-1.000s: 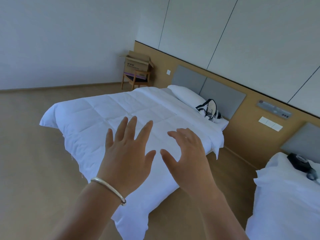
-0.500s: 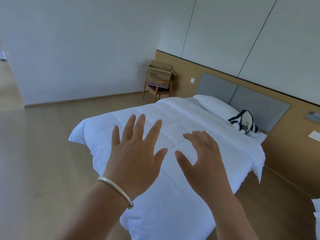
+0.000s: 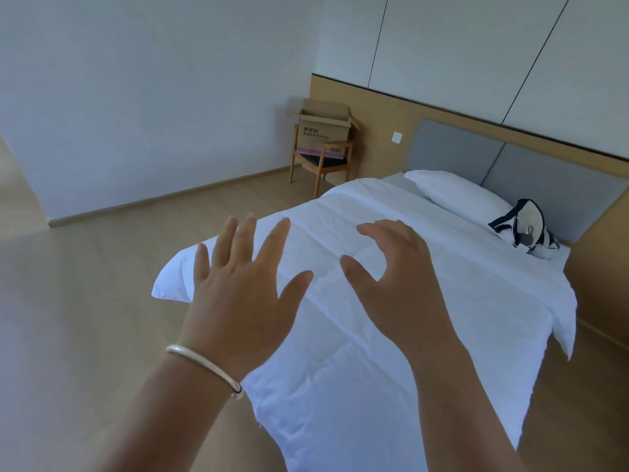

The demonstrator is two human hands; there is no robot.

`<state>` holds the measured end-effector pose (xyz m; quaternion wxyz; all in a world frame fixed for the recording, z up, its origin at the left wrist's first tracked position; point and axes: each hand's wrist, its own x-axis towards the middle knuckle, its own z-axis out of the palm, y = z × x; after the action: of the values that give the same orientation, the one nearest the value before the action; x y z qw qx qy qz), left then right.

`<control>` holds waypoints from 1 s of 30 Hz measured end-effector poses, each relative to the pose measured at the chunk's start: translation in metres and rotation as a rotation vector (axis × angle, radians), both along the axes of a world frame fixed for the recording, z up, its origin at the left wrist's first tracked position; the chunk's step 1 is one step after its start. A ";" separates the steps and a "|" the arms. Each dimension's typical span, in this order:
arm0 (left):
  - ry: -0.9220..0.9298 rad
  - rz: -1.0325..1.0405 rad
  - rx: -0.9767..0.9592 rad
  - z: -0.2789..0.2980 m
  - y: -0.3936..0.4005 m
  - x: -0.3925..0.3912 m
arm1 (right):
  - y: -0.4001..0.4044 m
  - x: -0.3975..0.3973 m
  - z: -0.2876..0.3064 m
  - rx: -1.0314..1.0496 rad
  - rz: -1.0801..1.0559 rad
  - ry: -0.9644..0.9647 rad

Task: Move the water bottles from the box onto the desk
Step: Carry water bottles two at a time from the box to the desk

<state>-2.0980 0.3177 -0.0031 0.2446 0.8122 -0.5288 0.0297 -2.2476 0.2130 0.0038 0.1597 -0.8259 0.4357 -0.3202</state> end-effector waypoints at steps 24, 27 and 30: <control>0.069 -0.173 -0.058 0.007 -0.161 0.435 | -0.133 0.421 0.000 -0.066 -0.099 0.130; 0.063 -0.177 -0.047 0.005 -0.178 0.475 | -0.152 0.456 -0.005 -0.071 -0.096 0.121; 0.067 -0.180 -0.008 0.004 -0.199 0.514 | -0.177 0.495 -0.010 -0.076 -0.100 0.112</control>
<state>-1.5836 0.1191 0.0007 0.2667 0.7611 -0.5910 -0.0174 -1.7528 0.0358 -0.0066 0.0872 -0.8252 0.4723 -0.2972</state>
